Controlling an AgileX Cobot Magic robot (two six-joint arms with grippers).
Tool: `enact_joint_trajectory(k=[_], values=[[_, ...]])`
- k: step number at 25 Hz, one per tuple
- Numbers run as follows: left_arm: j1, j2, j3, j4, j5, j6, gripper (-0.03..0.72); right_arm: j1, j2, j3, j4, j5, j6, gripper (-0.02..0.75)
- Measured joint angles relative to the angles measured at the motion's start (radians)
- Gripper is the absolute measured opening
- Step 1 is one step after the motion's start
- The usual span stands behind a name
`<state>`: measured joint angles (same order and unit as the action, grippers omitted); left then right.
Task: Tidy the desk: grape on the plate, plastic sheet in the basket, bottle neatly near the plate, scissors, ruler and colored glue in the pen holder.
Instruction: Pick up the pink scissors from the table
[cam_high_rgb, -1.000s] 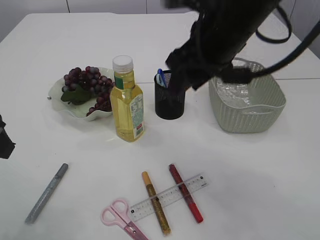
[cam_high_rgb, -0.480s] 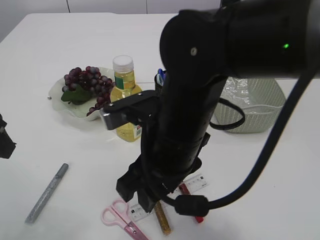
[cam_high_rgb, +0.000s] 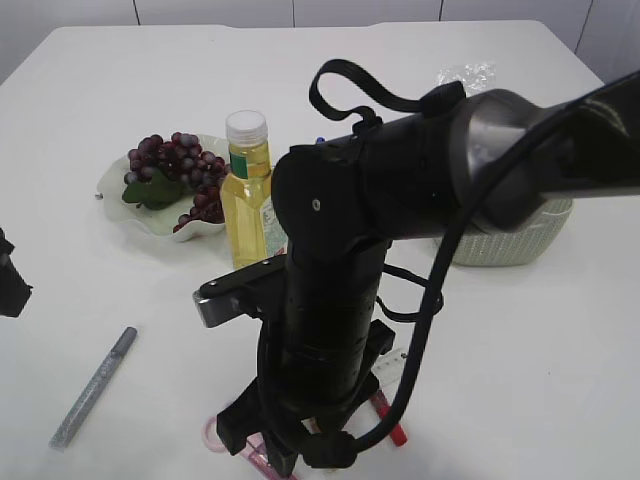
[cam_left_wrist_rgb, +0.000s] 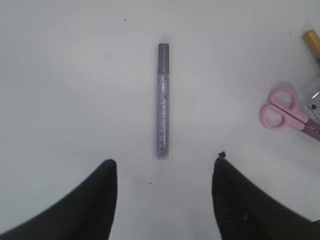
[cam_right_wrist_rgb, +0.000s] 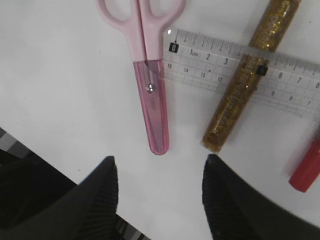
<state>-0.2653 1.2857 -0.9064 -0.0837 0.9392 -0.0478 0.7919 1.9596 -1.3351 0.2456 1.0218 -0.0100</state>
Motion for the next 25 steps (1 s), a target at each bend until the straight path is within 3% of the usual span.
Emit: enact_joint_trajectory(k=[12,25], values=[[0.000,0.000,0.026,-0.008,-0.026,0.000,0.437,0.053,0.072,-0.010,-0.013,-0.066,-0.028,0.400],[0.000,0.000,0.026,-0.011,-0.045,0.000,0.434,0.056,0.150,-0.063,-0.021,-0.095,-0.028,0.400]])
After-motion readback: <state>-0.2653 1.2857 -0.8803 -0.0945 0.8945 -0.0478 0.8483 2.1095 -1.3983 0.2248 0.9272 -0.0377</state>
